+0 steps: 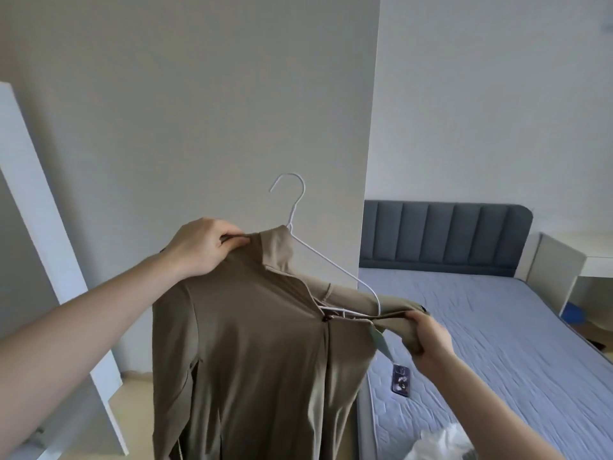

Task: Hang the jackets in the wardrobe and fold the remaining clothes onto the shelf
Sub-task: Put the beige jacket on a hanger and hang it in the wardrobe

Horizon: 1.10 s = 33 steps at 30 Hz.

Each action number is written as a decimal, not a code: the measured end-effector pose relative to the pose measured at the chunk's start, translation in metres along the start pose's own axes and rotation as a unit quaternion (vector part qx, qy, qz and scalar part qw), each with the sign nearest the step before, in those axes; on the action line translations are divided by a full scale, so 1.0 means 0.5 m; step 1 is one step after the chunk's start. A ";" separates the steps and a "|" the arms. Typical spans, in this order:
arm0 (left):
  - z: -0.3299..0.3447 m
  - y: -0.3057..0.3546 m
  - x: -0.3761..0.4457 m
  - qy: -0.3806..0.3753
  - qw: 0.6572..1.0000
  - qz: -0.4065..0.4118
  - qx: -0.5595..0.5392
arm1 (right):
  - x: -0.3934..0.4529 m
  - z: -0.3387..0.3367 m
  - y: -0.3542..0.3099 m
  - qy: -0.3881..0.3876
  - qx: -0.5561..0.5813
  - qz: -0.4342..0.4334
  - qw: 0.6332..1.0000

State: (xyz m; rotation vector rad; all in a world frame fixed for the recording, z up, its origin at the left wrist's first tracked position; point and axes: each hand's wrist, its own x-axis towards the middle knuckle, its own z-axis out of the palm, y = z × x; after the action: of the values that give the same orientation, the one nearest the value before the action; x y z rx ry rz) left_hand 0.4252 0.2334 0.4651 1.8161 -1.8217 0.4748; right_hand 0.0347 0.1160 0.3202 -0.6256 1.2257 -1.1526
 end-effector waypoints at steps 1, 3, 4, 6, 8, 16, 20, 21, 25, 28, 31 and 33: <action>0.003 -0.006 -0.007 -0.003 1.000 0.001 0.001 | 0.000 0.000 -0.013 0.000 0.003 0.002 1.000; 0.007 -0.011 -0.017 -0.011 1.000 0.002 -0.008 | 0.002 0.000 -0.034 0.001 0.006 0.010 1.000; 0.008 -0.011 -0.019 -0.019 1.000 0.002 -0.018 | 0.002 0.001 -0.042 0.002 0.006 0.013 1.000; 0.010 -0.008 -0.024 -0.041 0.998 0.005 -0.046 | 0.004 0.002 -0.052 0.005 -0.003 0.013 1.000; 0.014 -0.005 -0.030 -0.073 0.993 0.006 -0.097 | 0.001 0.005 -0.066 -0.019 -0.013 0.009 1.000; 0.064 0.005 -0.059 -0.222 0.969 0.006 -0.112 | -0.050 0.050 -0.133 -0.119 -0.102 -0.067 0.985; 0.072 0.030 -0.064 -0.184 0.978 0.050 -0.080 | -0.057 0.072 -0.154 -0.104 -0.061 -0.094 0.988; 0.068 0.029 -0.066 -0.161 0.982 0.059 -0.075 | -0.054 0.069 -0.161 -0.088 -0.042 -0.097 0.991; 0.049 -0.002 -0.078 -0.131 0.986 0.053 -0.093 | -0.025 0.018 -0.177 -0.004 0.044 -0.078 0.996; 0.040 -0.019 -0.080 -0.127 0.981 0.002 -0.146 | -0.017 -0.009 -0.172 0.033 0.059 -0.061 0.996; 0.027 -0.029 -0.078 -0.132 0.983 0.000 -0.129 | -0.022 -0.014 -0.164 0.030 0.043 -0.068 0.996; 0.022 -0.025 -0.084 -0.151 0.986 0.033 -0.067 | -0.037 -0.003 -0.165 0.007 0.020 -0.084 0.996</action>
State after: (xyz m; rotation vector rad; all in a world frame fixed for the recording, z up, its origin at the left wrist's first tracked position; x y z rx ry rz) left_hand 0.4350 0.2604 0.4302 1.8168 -2.0653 0.0993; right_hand 0.0068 0.1046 0.3993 -0.7018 1.1761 -1.3194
